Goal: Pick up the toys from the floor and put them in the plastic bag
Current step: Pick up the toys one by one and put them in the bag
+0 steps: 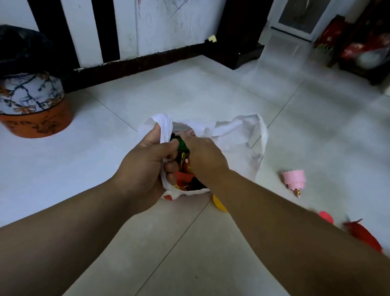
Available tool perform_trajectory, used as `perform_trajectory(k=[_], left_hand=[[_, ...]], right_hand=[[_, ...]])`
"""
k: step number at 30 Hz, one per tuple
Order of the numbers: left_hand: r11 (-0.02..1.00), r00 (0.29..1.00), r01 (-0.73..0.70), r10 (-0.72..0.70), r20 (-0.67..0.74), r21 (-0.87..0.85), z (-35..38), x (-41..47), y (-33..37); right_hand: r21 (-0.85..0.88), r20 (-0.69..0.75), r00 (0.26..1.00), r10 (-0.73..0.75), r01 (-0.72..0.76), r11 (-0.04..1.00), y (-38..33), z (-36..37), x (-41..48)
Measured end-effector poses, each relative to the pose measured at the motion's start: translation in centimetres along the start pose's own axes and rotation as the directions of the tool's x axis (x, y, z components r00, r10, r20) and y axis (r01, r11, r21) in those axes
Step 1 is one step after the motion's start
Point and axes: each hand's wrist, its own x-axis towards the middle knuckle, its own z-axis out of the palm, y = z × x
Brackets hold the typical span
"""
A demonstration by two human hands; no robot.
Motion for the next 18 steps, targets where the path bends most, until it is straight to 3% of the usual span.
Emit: perform_trajectory(k=[4,6,7,9,10,12,14,18], left_hand=[[0.999,1.0,-0.004,0.005,-0.011,0.04,-0.4,0.5,0.1],[0.999,1.0,-0.011,0.011,-0.011,0.031,-0.6,0.7,0.4],[1.0,1.0,-0.012,0.012,-0.008,0.022,-0.6,0.8,0.5],[1.0,1.0,-0.015,0.015,0.001,0.015,-0.6,0.8,0.6],[1.0,1.0,-0.017,0.016,0.004,0.019,-0.6,0.7,0.6],[0.999,1.0,-0.02,0.02,0.001,0.033,-0.6,0.5,0.5],[0.998,1.0,-0.029,0.029,-0.005,0.05,-0.6,0.4,0.2],[0.997,0.999,-0.041,0.042,-0.007,0.072,-0.6,0.4,-0.3]], right_hand=[[0.065,-0.242,0.97,0.006,0.01,0.998,2.1,-1.8,-8.8],[0.018,-0.257,0.966,-0.028,0.034,0.999,4.8,-0.9,-13.5],[-0.019,-0.195,0.98,-0.033,0.03,0.999,6.5,0.0,-15.4],[-0.087,0.057,0.993,0.107,-0.102,0.991,9.7,1.5,-17.8],[-0.125,0.175,0.957,0.231,-0.211,0.969,11.2,2.0,-18.3],[-0.226,0.371,0.813,0.45,-0.39,0.892,14.2,3.0,-18.3],[-0.336,0.432,0.697,0.573,-0.465,0.819,16.4,3.5,-16.9],[-0.397,0.423,0.666,0.614,-0.473,0.787,18.5,4.3,-15.2]])
